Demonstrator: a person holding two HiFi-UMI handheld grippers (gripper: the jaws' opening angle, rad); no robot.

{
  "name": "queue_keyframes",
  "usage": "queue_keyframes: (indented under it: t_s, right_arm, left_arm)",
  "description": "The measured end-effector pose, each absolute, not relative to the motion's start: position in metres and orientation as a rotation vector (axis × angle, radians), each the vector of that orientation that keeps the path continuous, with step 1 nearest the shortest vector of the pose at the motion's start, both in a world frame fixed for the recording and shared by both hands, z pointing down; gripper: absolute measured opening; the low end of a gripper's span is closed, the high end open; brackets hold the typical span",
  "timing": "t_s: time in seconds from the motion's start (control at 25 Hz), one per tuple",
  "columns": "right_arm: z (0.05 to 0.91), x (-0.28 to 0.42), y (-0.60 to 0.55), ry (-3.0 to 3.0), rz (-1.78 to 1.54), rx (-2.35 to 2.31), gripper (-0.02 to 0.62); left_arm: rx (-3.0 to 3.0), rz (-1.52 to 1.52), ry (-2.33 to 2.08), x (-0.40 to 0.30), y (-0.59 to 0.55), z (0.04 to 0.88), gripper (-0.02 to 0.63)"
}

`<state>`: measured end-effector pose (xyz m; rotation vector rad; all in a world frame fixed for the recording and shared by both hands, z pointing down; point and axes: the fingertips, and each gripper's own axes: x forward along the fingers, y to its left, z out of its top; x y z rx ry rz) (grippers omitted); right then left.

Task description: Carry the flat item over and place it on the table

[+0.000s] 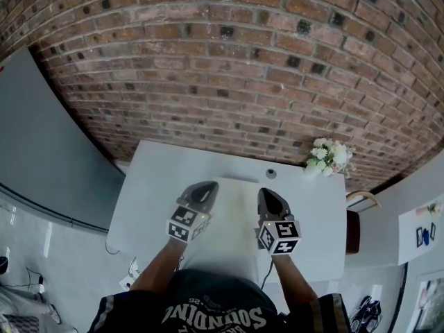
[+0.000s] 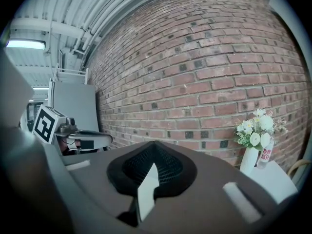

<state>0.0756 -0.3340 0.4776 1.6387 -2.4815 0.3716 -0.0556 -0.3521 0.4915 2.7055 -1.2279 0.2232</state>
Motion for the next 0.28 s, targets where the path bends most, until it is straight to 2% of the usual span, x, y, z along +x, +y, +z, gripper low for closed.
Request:
queue_keyframes:
  t_s: [0.28]
  right_arm:
    - [0.4815,0.0705,-0.3337,-2.483,0.377,1.631,0.000]
  left_arm:
    - [2.704,0.231,-1.206,-0.0509,-0.3500,0.4971,0.011]
